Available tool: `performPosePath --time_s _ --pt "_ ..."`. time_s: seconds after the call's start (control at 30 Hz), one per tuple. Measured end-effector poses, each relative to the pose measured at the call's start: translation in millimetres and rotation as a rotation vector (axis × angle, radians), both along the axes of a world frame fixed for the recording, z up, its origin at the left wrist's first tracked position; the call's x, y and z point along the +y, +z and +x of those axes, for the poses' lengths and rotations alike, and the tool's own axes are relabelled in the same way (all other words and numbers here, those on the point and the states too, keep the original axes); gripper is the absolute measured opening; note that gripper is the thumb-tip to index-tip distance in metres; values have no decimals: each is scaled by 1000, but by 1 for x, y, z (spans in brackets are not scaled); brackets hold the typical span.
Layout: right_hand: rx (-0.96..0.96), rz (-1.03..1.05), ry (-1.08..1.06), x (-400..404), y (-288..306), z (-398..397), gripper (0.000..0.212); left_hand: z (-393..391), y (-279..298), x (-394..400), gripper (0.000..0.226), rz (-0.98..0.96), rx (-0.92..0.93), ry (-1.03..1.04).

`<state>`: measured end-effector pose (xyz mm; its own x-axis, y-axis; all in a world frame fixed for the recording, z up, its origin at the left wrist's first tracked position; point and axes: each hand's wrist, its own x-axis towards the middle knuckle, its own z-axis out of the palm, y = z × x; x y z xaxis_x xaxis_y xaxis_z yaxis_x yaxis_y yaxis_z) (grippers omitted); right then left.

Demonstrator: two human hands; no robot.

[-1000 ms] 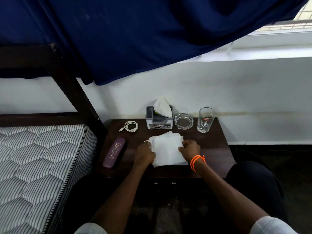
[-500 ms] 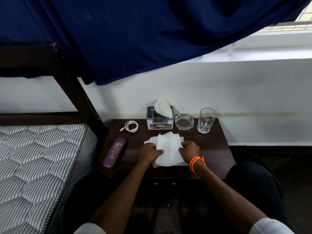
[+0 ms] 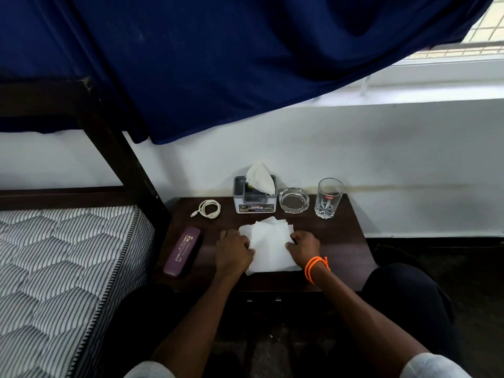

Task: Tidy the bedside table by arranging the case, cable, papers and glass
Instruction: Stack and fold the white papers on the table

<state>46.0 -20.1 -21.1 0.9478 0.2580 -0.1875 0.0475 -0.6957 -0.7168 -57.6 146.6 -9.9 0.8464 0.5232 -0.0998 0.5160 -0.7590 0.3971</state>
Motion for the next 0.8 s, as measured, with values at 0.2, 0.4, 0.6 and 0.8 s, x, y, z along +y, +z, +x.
performPosePath --time_s 0.2,0.4,0.6,0.8 --pt "17 37 -11 3 -1 -1 4 2 0 -6 12 -52 -44 -36" --pt "28 36 -7 1 -1 0 3 6 1 -9 10 -258 -166 10" --pt "43 48 -15 1 -1 1 4 10 0 -12 7 -329 -290 93" --pt "52 47 -21 0 -1 0 5 5 -1 -10 10 -146 -247 43"
